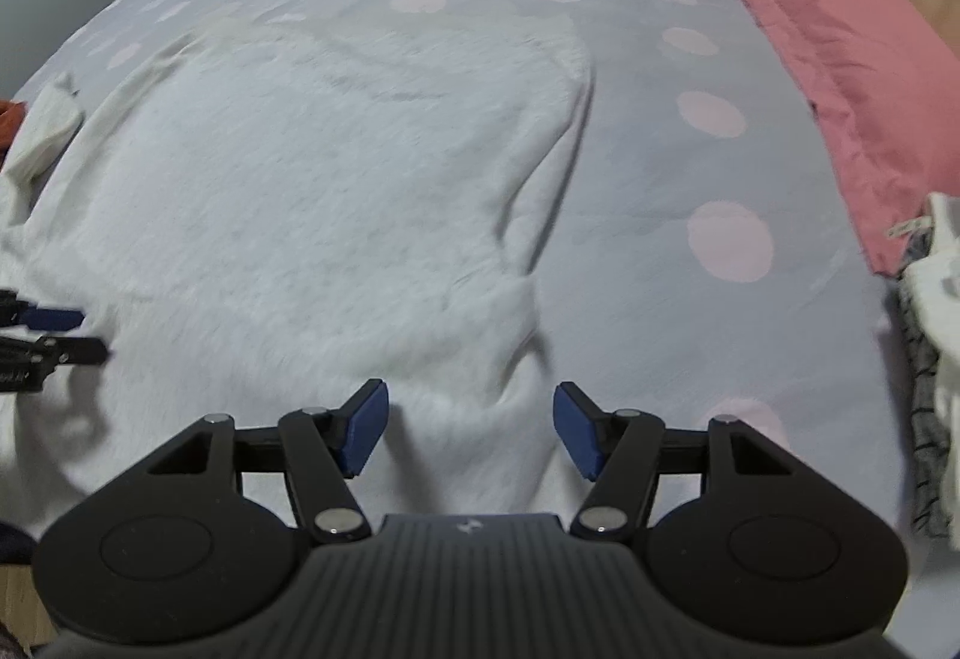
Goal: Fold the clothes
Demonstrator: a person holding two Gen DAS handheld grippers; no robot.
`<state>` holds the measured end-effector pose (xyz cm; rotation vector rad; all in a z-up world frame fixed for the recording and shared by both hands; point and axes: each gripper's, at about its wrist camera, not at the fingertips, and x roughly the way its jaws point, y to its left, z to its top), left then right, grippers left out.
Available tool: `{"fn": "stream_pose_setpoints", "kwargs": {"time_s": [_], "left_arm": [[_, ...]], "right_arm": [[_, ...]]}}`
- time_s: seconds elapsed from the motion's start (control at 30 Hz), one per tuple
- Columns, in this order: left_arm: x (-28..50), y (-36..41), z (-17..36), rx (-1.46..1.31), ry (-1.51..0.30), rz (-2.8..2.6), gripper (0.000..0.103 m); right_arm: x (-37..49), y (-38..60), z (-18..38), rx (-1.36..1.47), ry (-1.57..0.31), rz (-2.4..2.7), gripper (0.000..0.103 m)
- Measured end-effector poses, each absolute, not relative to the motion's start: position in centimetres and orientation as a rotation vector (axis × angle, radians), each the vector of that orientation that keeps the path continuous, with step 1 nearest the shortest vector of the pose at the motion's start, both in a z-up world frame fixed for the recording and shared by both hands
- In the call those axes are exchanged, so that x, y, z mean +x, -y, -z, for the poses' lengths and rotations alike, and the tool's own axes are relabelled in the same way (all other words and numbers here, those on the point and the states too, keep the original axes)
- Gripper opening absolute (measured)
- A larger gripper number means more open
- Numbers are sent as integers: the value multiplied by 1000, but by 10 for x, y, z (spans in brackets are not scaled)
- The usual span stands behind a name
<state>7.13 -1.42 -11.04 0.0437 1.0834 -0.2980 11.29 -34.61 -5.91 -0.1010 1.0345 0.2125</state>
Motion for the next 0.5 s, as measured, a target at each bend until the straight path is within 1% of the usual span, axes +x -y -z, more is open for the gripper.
{"fn": "stream_pose_setpoints", "kwargs": {"time_s": [0.07, 0.1, 0.2, 0.37, 0.4, 0.5], "left_arm": [[69, 16, 107, 47, -1079, 300, 9], [67, 17, 104, 43, -1071, 302, 7], [59, 15, 88, 5, -1057, 332, 6], [56, 10, 82, -24, -1053, 346, 6], [56, 8, 83, -33, -1056, 344, 6], [58, 3, 84, -69, -1059, 350, 6]], "right_arm": [[123, 345, 57, -142, -1057, -211, 65], [129, 344, 55, -164, -1063, -207, 65], [147, 346, 48, -226, -1059, -186, 65], [184, 356, 37, -142, -1056, -145, 62], [192, 357, 38, -111, -1065, -146, 57], [210, 352, 49, -56, -1114, -168, 51]]}}
